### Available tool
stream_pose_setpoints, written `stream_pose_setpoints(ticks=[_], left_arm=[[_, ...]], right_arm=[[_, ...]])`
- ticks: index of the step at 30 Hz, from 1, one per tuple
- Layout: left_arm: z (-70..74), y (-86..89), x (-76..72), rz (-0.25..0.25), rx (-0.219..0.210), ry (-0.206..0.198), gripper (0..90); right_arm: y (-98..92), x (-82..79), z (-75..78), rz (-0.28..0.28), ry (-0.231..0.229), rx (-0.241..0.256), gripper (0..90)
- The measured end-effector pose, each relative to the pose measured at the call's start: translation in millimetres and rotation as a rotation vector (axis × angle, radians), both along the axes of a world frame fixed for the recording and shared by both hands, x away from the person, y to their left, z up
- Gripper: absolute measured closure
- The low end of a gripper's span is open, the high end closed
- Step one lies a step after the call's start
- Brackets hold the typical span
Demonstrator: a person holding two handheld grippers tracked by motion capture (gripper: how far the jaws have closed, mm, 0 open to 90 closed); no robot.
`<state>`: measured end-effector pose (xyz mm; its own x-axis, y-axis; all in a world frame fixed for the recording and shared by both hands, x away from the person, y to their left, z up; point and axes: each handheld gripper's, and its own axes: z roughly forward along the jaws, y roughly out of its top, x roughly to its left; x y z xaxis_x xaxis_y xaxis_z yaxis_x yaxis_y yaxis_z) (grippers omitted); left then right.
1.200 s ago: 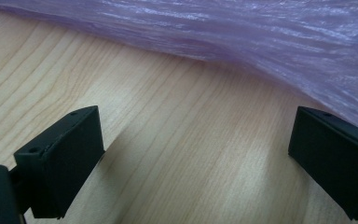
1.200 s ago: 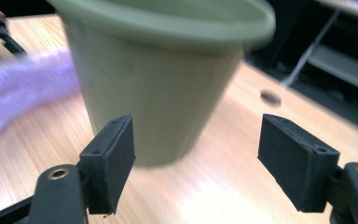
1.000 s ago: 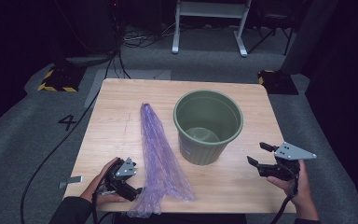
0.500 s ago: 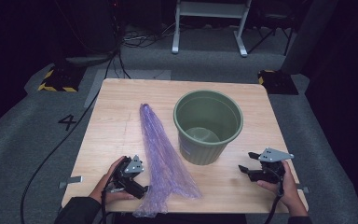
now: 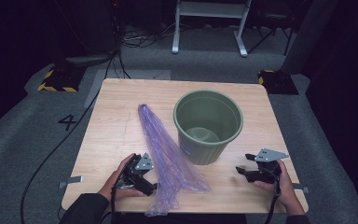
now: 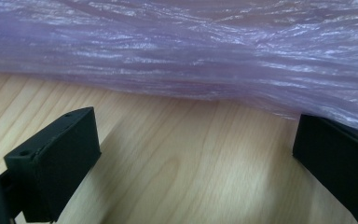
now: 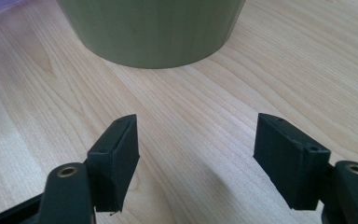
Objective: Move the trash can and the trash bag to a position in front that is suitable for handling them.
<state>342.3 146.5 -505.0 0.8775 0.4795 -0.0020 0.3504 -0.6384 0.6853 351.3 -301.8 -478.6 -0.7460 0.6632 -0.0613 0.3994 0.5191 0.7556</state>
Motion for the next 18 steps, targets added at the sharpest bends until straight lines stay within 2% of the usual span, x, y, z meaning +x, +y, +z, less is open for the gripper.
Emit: stream_pose_setpoints(ticks=[4, 8, 9, 10, 11, 12, 13, 14, 16, 17, 18], left_arm=[[0.3, -6.6, 4.5, -0.011, 0.002, 0.002, 0.1], [3.2, -13.7, 8.9, -0.034, 0.026, 0.004, 2.3], [4.8, -13.8, 9.1, -0.06, 0.027, -0.003, 9.0], [6.4, -13.0, 8.7, -0.083, 0.022, -0.008, 9.0], [8.7, -11.6, 7.0, -0.101, 0.022, -0.025, 23.9], [10.2, -9.7, 5.3, -0.088, 0.047, -0.047, 17.7], [10.2, -9.7, 5.3, -0.088, 0.047, -0.047, 12.9], [11.0, -7.0, 4.7, -0.081, 0.054, -0.058, 17.1], [13.3, 0.3, 3.4, -0.083, 0.052, -0.063, 18.1], [14.3, 3.2, 3.2, -0.078, 0.04, -0.071, 15.1], [15.9, 6.2, 2.7, -0.075, 0.03, -0.075, 16.7]], right_arm=[[0.1, 1.0, -3.0, -0.002, 0.011, -0.004, 30.9], [0.4, 1.7, -5.2, -0.003, 0.019, -0.004, 30.7], [0.4, 1.8, -5.6, -0.002, 0.02, -0.004, 30.6], [0.4, 1.8, -5.6, -0.002, 0.02, -0.004, 30.6], [0.3, 1.9, -6.5, -0.002, 0.022, -0.005, 30.5], [0.1, 1.8, -7.0, -0.001, 0.024, -0.004, 30.5], [0.1, 1.8, -7.0, -0.001, 0.024, -0.004, 30.5], [-0.2, 2.0, -8.4, 0.002, 0.028, -0.004, 30.3], [-0.6, 2.5, -9.7, 0.003, 0.034, -0.002, 30.3], [-0.6, 2.5, -10.1, 0.002, 0.036, 0.0, 30.3], [-0.7, 2.6, -10.4, 0.001, 0.038, -0.002, 30.3]])
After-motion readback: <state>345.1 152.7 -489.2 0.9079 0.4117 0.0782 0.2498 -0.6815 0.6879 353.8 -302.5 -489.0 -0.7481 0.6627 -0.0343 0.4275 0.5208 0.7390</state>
